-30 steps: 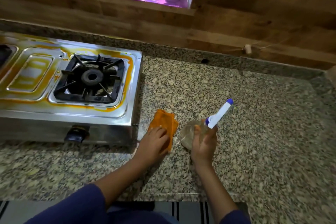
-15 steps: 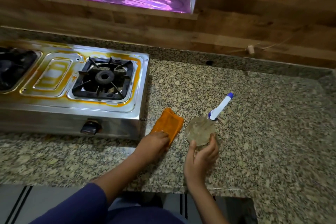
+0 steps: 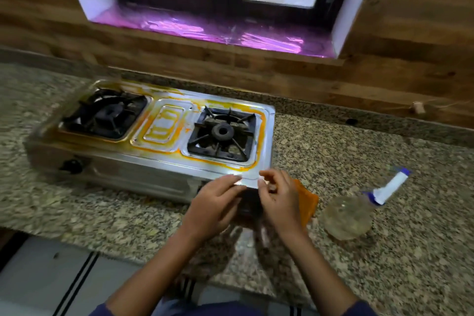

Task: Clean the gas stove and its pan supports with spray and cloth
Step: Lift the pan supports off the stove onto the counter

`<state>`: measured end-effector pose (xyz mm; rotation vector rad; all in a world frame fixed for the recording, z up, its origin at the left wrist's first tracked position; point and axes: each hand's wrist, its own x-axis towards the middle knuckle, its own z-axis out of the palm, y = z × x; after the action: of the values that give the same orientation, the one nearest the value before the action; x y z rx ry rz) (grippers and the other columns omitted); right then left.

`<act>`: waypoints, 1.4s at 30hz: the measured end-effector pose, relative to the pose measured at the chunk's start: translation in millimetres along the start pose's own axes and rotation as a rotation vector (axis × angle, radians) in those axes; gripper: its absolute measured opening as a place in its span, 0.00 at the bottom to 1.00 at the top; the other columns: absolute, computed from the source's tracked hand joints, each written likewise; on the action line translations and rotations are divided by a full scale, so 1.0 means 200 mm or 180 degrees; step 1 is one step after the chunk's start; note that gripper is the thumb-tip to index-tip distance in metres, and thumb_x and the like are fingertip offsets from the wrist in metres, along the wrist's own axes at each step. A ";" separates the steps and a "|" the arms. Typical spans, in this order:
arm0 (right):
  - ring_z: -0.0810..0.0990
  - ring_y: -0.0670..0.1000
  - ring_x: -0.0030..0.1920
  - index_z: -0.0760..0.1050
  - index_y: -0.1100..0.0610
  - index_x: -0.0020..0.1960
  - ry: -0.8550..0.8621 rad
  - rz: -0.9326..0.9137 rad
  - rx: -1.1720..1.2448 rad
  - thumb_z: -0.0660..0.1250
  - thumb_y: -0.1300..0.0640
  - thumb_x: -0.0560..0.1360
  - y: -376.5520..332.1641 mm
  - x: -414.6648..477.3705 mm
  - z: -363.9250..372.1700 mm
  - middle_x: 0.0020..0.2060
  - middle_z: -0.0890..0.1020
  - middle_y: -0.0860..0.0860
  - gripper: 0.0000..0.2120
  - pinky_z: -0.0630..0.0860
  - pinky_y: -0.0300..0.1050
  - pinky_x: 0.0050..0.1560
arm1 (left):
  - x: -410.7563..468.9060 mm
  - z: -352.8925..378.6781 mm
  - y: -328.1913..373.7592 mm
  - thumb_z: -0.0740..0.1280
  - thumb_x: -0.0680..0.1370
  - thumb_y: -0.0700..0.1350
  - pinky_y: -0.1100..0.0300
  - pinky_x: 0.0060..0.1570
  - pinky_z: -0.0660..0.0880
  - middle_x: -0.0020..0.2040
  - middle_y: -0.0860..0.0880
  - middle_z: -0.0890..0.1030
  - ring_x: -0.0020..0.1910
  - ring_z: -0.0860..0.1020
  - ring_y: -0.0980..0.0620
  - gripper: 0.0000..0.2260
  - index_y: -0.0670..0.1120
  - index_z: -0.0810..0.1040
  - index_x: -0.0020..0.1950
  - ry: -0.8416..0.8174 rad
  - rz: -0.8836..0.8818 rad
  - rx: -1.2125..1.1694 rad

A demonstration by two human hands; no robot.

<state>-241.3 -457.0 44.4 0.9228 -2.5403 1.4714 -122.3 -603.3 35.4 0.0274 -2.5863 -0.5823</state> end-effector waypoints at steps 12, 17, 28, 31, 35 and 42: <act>0.70 0.62 0.59 0.81 0.63 0.55 -0.0079 0.0739 -0.1841 0.64 0.55 0.78 -0.19 0.45 0.49 0.58 0.75 0.59 0.13 0.70 0.54 0.59 | -0.25 -0.36 -0.66 0.64 0.79 0.50 0.50 0.72 0.62 0.73 0.47 0.70 0.74 0.65 0.48 0.23 0.45 0.70 0.73 -0.0480 0.0135 0.0448; 0.73 0.62 0.55 0.82 0.63 0.49 0.0190 0.0989 -0.1667 0.65 0.61 0.77 -0.19 0.50 0.55 0.51 0.79 0.60 0.08 0.69 0.51 0.56 | -0.24 -0.39 -0.74 0.64 0.79 0.53 0.49 0.70 0.65 0.74 0.47 0.70 0.74 0.66 0.48 0.25 0.45 0.68 0.74 -0.0622 0.0362 0.0380; 0.70 0.62 0.55 0.79 0.64 0.47 0.0876 0.0813 -0.1636 0.62 0.65 0.78 -0.41 0.48 0.65 0.51 0.76 0.62 0.07 0.64 0.51 0.56 | -0.17 -0.57 -0.92 0.63 0.80 0.53 0.53 0.68 0.67 0.69 0.48 0.75 0.69 0.72 0.49 0.20 0.46 0.74 0.70 -0.0371 0.0451 -0.0147; 0.70 0.59 0.52 0.78 0.62 0.44 0.0907 0.0618 -0.1452 0.62 0.66 0.77 -0.43 0.46 0.68 0.48 0.76 0.60 0.07 0.62 0.50 0.55 | -0.15 -0.70 -1.08 0.65 0.78 0.50 0.53 0.54 0.75 0.58 0.49 0.81 0.56 0.78 0.47 0.14 0.48 0.79 0.62 0.0453 -0.0555 0.0224; 0.73 0.61 0.50 0.79 0.63 0.44 0.0912 0.0392 -0.1048 0.61 0.63 0.75 -0.49 0.45 0.74 0.47 0.77 0.61 0.08 0.63 0.48 0.53 | -0.08 -0.90 -1.27 0.65 0.78 0.50 0.58 0.34 0.68 0.45 0.50 0.80 0.43 0.80 0.47 0.08 0.50 0.82 0.51 0.0777 -0.2058 0.0717; 0.74 0.60 0.50 0.80 0.65 0.46 0.0648 0.0338 -0.0642 0.63 0.63 0.75 -0.54 0.49 0.84 0.47 0.78 0.60 0.08 0.62 0.39 0.52 | 0.19 -0.94 -1.32 0.61 0.79 0.60 0.60 0.26 0.63 0.29 0.51 0.75 0.27 0.71 0.53 0.21 0.47 0.75 0.34 -0.0128 -0.3016 0.1116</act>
<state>-225.6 -677.4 69.2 0.5870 -2.5596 1.2317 -90.3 -923.4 93.7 1.4072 -2.5598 -0.4087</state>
